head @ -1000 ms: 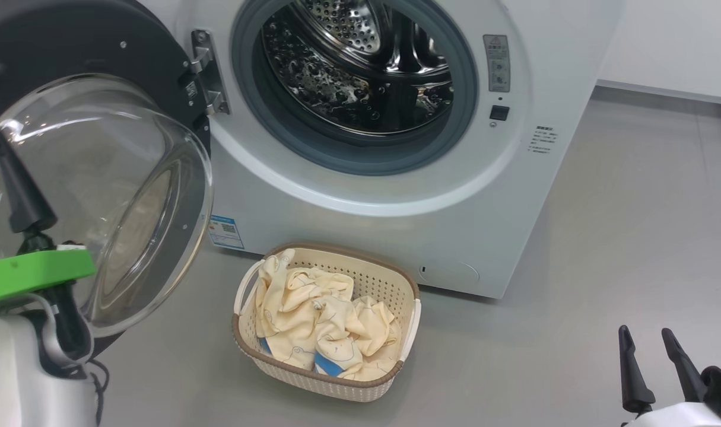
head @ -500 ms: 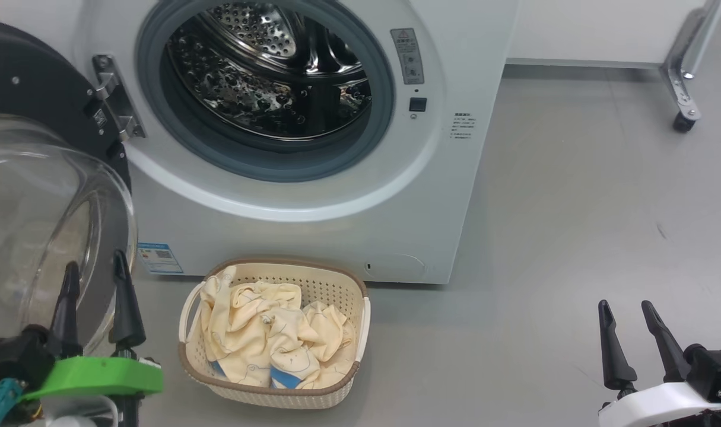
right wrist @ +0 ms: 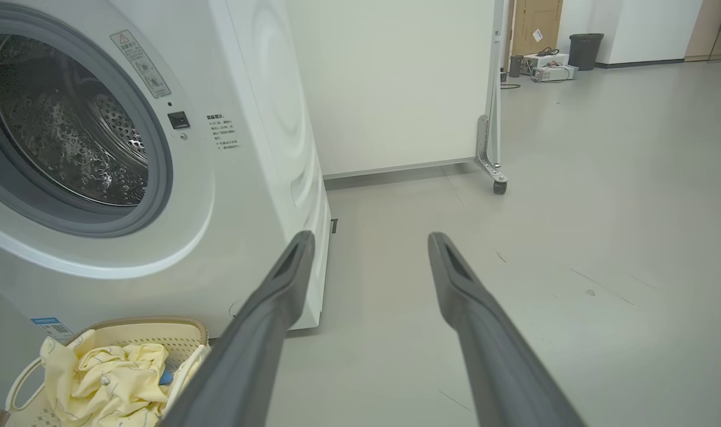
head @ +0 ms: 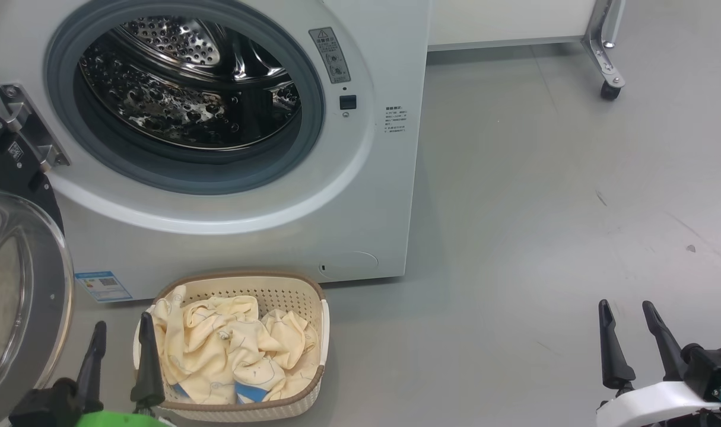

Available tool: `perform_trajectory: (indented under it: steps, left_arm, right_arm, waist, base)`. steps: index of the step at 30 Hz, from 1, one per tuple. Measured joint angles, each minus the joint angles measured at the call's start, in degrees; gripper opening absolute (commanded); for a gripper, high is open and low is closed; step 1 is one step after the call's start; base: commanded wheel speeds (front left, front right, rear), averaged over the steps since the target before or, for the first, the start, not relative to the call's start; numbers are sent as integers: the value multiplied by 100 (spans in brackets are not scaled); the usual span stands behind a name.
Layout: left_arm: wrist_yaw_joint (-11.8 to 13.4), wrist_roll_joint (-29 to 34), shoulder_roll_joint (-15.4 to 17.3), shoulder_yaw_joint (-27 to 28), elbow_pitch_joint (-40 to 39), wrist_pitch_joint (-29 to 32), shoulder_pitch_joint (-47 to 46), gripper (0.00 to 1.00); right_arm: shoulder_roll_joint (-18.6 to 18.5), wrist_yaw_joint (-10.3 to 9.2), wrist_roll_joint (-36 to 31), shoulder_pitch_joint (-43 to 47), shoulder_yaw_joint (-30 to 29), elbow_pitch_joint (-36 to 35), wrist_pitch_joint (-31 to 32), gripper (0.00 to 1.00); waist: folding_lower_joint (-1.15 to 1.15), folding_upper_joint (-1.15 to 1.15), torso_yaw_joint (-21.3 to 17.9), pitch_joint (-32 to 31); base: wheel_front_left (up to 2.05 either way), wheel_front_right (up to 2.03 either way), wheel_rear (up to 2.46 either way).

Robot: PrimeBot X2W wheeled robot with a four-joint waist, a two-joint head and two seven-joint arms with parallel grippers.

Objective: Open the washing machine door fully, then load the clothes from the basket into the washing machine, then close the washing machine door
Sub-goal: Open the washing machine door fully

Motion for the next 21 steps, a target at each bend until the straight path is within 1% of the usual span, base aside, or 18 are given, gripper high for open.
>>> perform_trajectory:
  steps: [7,21]
  left_arm:
    - [-15,47,-3,-2,342,-71,294,100]
    - [21,101,-18,30,515,-159,309,100]
  right_arm:
    - [-52,0,0,3,-67,15,0,100]
    - [-74,0,0,4,-136,29,0,100]
  waist:
    - [0,0,52,-23]
    - [0,0,396,-47]
  base:
    - [0,0,0]
    - [0,0,0]
